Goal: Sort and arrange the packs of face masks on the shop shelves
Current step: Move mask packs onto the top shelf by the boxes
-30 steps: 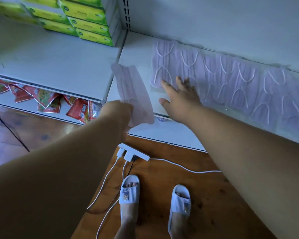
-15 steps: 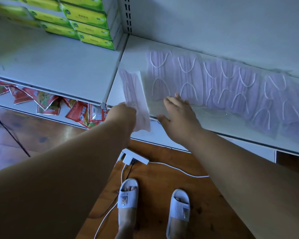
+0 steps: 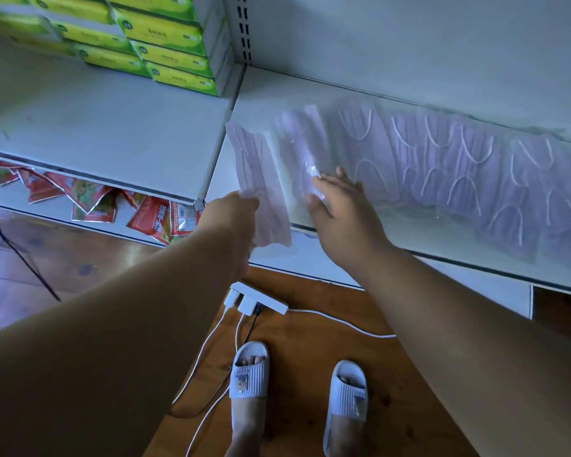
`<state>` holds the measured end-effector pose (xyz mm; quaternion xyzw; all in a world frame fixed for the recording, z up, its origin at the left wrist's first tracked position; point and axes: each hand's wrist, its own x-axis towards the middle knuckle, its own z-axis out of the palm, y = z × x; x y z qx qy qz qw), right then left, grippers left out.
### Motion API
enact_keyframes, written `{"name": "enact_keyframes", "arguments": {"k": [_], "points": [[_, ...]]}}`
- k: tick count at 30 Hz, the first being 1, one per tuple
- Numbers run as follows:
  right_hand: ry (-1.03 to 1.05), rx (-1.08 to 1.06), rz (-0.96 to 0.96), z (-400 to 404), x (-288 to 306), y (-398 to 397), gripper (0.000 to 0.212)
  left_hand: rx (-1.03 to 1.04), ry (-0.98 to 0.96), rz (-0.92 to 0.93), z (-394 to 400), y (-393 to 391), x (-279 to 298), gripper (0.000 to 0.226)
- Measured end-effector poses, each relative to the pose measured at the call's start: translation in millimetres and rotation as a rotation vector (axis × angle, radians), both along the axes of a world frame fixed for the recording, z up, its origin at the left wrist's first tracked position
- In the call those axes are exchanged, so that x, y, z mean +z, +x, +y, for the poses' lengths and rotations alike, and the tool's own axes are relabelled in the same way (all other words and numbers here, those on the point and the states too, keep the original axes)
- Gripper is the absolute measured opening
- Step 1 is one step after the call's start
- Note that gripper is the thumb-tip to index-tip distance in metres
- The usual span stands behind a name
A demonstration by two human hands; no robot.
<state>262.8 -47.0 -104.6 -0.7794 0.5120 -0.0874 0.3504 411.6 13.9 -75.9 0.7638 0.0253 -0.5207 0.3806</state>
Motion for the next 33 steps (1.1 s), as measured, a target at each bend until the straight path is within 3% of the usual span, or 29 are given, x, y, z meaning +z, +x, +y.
{"name": "enact_keyframes", "arguments": {"k": [2,4,6,8,10,11,13,15,17,21,23,25,27,30,33], "points": [[0.065,0.051,-0.114,19,9,-7,0.039,0.014,-0.071,0.082,-2,-2,-9,0.020],[0.078,0.209,-0.108,32,11,-12,0.038,-0.040,-0.111,0.113,-4,-7,-12,0.029],[0.144,0.261,-0.106,34,10,-16,0.034,-0.128,-0.054,0.012,-5,-12,-11,0.027],[0.073,0.163,-0.104,20,3,-19,0.037,-0.197,0.010,-0.136,-3,-12,-14,0.012],[-0.115,0.047,0.079,-2,-7,-23,0.045,-0.201,0.030,-0.151,-2,-12,-13,0.011],[-0.124,0.022,0.265,-15,-10,-26,0.049,-0.203,0.033,-0.164,-3,-13,-14,0.012],[-0.017,0.049,0.582,-32,-16,-35,0.056,-0.252,0.036,-0.152,-5,-19,-11,0.008],[0.009,0.104,0.697,-35,-20,-40,0.061,-0.282,0.028,-0.166,-6,-22,-15,0.005],[-0.055,0.103,0.670,-32,-22,-41,0.060,-0.260,0.024,-0.166,-10,-25,-12,0.014],[-0.274,-0.015,0.234,-15,-8,-46,0.051,-0.205,-0.022,-0.089,-15,-37,-4,0.024],[-0.371,0.116,0.078,6,0,-48,0.049,-0.096,-0.117,0.052,-17,-44,-1,0.019],[-0.317,0.318,0.026,26,4,-51,0.050,-0.069,-0.177,0.166,-21,-52,0,0.024],[-0.295,0.360,-0.015,29,2,-59,0.050,-0.169,-0.162,0.073,-25,-59,-2,0.015],[-0.359,0.148,0.048,4,-5,-73,0.049,-0.261,-0.064,-0.092,-28,-64,-7,0.015],[-0.175,0.029,0.413,-28,-10,-85,0.055,-0.277,-0.005,-0.124,-28,-71,-10,0.015]]}}
